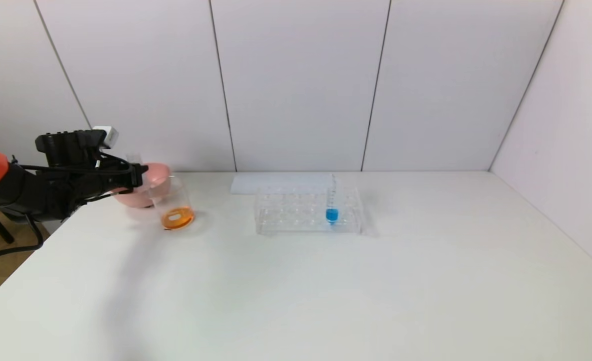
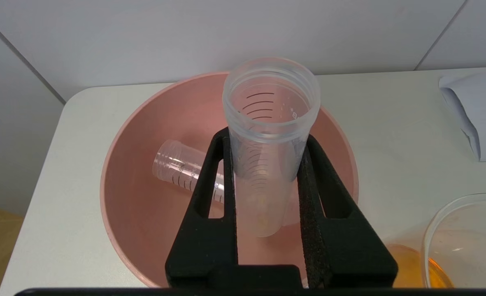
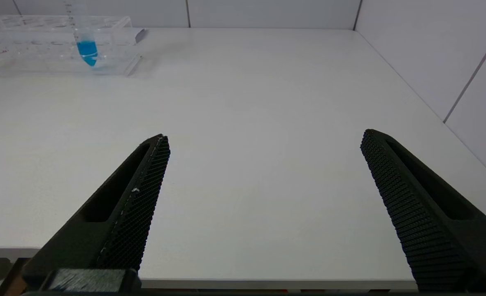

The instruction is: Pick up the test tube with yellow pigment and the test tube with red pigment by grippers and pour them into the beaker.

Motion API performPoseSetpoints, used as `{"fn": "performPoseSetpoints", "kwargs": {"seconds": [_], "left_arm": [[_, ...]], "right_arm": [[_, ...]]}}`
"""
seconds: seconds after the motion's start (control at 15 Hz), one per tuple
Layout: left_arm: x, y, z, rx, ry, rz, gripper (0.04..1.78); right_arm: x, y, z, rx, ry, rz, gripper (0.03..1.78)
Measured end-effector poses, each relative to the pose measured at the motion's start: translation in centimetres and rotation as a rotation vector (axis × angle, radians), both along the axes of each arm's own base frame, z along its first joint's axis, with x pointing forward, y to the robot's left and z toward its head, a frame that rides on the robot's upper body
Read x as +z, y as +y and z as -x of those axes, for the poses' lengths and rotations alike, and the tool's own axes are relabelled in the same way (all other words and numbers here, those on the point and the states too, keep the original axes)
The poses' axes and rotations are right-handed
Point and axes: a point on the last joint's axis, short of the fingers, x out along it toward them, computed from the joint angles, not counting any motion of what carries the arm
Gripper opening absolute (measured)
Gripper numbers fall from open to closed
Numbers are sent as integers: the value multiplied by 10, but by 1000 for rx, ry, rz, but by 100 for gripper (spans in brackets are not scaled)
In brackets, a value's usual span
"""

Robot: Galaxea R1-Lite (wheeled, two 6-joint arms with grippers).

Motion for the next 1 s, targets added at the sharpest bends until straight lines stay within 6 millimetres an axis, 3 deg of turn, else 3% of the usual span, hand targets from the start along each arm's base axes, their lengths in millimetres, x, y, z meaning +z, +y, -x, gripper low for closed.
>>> {"fn": "performPoseSetpoints", "kwargs": {"seconds": [0.27,0.4,0.73,1.0], "left_arm": [[0,0,0,2,12,2,59],[0,0,0,0,7,0,81],[1,0,0,-1,1,-1,156],[4,0,2,-2,-5,-3,177]], "right_arm": [[0,0,0,0,0,0,170],[0,0,0,0,0,0,170],[0,0,0,0,0,0,170],[0,0,0,0,0,0,170]]}}
